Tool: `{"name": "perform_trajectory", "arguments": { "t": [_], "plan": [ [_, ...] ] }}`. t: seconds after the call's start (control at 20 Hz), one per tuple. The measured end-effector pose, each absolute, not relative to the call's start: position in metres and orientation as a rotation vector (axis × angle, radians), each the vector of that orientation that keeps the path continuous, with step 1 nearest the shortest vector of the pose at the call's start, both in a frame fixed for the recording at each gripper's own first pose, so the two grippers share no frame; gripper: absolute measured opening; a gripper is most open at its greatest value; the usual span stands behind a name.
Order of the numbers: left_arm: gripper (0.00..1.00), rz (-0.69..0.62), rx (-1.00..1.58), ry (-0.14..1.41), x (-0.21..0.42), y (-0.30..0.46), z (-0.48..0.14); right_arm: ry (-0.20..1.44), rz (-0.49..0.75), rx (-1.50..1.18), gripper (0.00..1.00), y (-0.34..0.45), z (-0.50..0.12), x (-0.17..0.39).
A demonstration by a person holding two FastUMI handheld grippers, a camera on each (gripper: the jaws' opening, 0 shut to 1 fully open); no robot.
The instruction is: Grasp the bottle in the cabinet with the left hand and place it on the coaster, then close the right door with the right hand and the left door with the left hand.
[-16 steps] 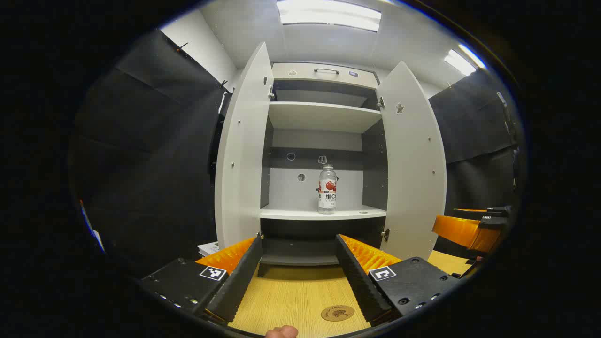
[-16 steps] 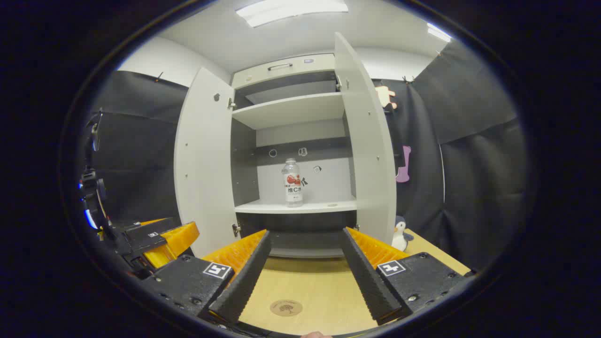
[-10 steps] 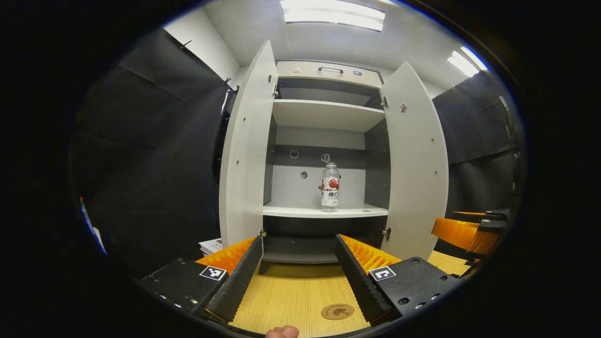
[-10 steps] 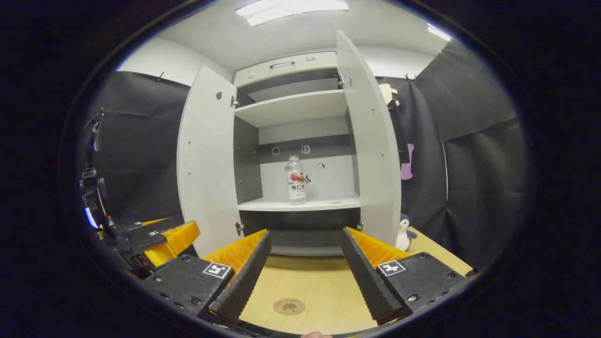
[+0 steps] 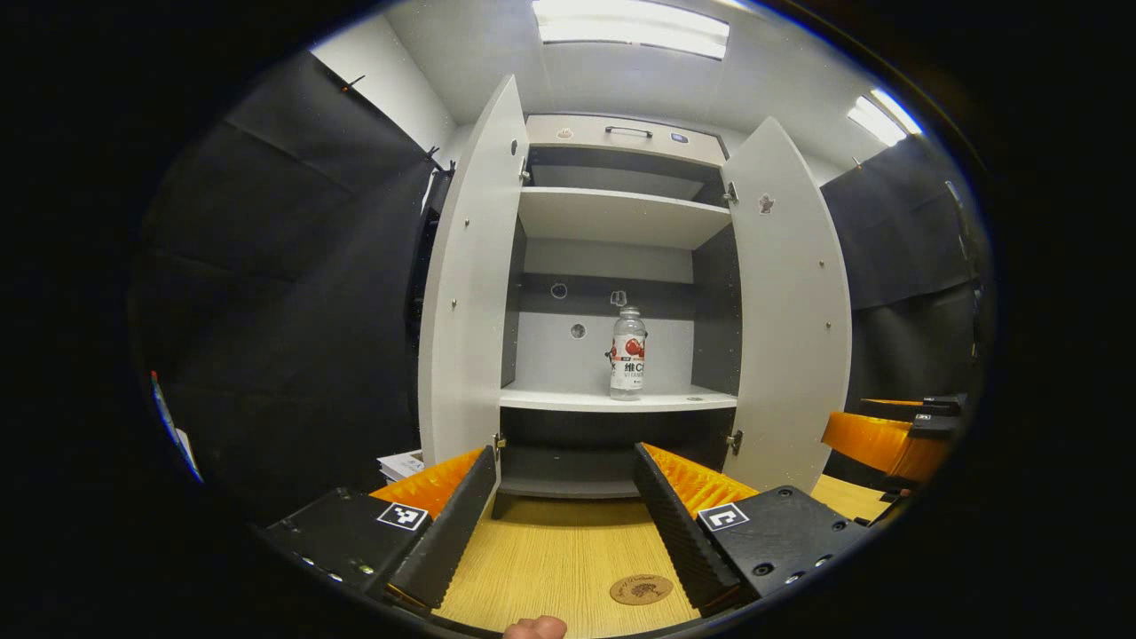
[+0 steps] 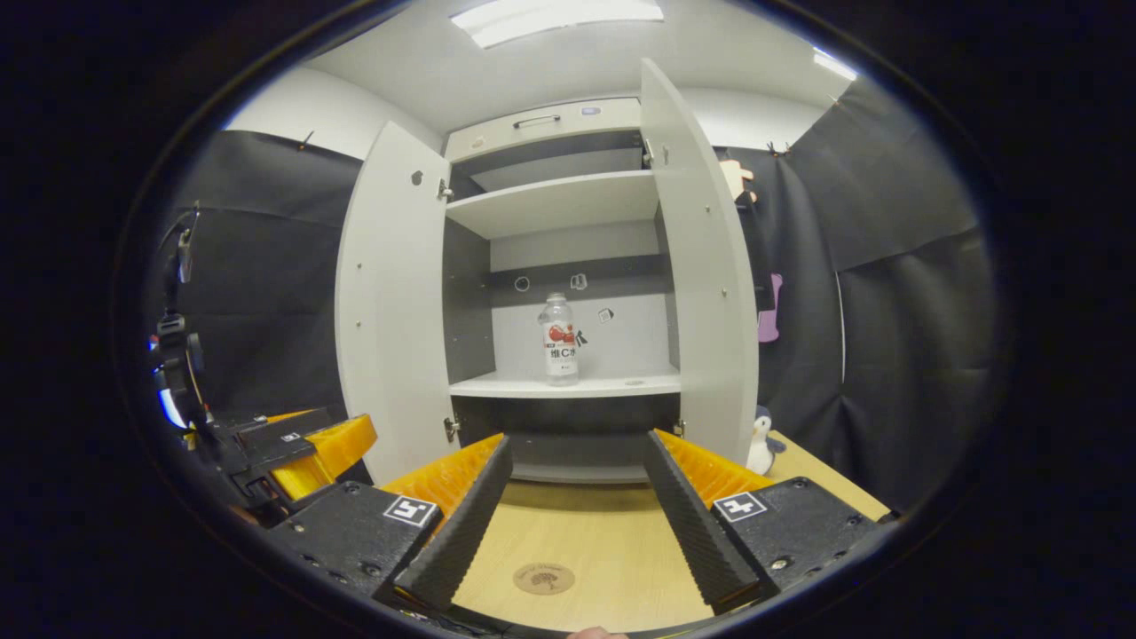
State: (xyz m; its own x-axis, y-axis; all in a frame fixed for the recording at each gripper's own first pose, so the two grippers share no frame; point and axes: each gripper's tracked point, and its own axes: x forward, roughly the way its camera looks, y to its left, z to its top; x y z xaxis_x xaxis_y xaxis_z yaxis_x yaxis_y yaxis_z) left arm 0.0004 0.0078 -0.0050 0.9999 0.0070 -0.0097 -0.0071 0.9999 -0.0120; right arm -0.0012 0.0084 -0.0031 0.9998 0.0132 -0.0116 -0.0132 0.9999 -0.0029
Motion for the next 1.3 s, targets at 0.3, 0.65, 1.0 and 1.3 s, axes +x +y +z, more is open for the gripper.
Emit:
{"name": "perform_trajectory", "arguments": {
  "t": [0.3, 0.65, 1.0, 1.3],
  "plan": [
    [0.94, -0.029, -0.015, -0.003, 0.02, 0.001, 0.003, 0.004, 0.0, -0.008, 0.99, 0.007, 0.0, -0.002],
    [0.94, -0.229, -0.02, -0.045, 0.116, -0.057, 0.043, -0.011, -0.065, -0.027, 0.98, -0.01, 0.012, -0.014],
    [0.94, -0.277, -0.025, -0.072, 0.262, -0.103, 0.072, -0.006, -0.222, -0.016, 0.98, -0.051, 0.019, -0.038],
    [0.95, -0.185, -0.008, 0.031, 0.373, -0.1, 0.039, -0.006, -0.327, -0.006, 0.98, -0.086, 0.025, -0.043]
  ]
}}
